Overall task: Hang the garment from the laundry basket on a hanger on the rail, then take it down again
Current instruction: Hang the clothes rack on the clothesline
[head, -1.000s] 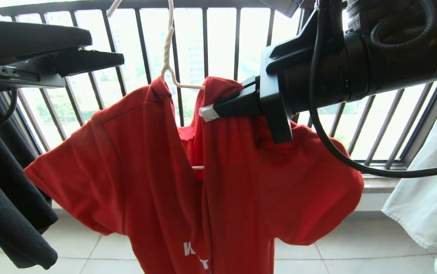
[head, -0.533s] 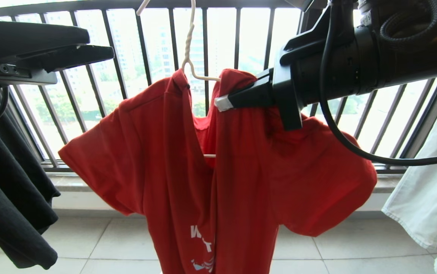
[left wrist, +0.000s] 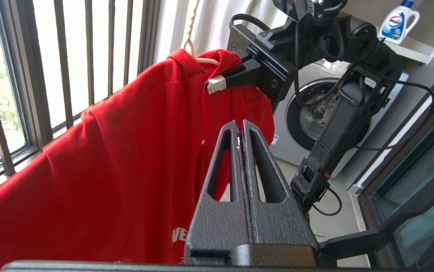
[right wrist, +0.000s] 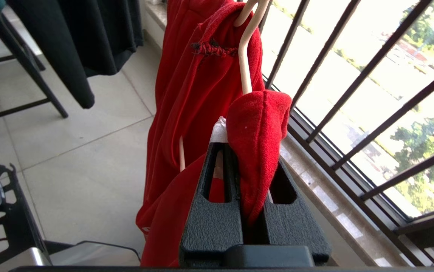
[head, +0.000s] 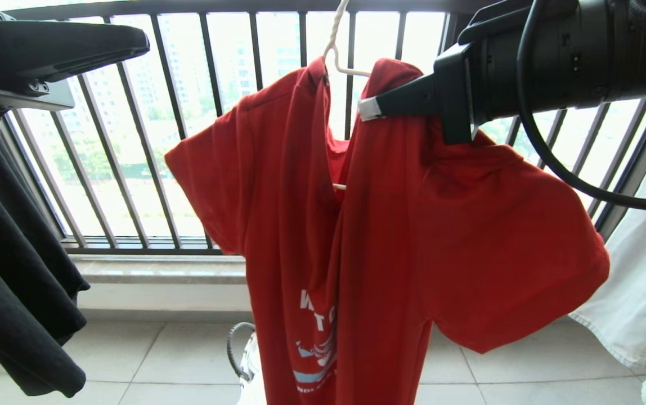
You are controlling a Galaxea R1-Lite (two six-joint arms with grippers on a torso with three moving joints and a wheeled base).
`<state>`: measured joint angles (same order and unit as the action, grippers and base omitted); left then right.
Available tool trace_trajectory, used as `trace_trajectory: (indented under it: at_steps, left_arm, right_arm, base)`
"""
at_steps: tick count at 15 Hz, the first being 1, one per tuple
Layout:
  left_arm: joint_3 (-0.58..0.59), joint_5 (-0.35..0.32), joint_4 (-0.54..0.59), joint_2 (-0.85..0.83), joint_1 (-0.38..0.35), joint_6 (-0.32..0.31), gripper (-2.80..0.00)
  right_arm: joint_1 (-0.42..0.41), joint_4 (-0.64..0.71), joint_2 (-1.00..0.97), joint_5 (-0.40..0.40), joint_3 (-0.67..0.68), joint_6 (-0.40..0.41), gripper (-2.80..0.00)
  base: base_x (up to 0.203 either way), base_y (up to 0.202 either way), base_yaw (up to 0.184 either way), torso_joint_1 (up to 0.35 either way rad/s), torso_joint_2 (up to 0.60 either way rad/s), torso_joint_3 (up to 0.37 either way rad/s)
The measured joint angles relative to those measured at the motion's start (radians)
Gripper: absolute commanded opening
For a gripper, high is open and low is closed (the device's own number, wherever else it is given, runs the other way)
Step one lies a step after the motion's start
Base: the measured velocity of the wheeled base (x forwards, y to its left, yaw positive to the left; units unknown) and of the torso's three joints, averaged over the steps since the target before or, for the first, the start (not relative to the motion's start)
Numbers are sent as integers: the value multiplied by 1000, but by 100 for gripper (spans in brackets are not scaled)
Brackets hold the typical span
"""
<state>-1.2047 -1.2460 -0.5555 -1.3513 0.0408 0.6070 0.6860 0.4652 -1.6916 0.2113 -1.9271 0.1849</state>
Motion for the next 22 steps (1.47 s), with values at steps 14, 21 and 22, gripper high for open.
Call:
trace_trajectory:
  at_steps: [14, 21, 22]
  left_arm:
    - [-41, 109, -3, -38, -22, -3, -280]
    - [-51, 149, -3, -30, -32, -3, -280]
    - [-50, 151, 0, -28, -32, -3, -280]
  right_arm:
    - [-44, -54, 367, -532, 462, -156, -280]
    - [-50, -60, 523, -594, 616, -158, -280]
    - [-52, -56, 537, -595, 625, -158, -280]
  base:
    - [0, 0, 0, 0, 0, 0]
    - [0, 0, 0, 7, -90, -125]
    - [0, 0, 0, 85, -334, -349]
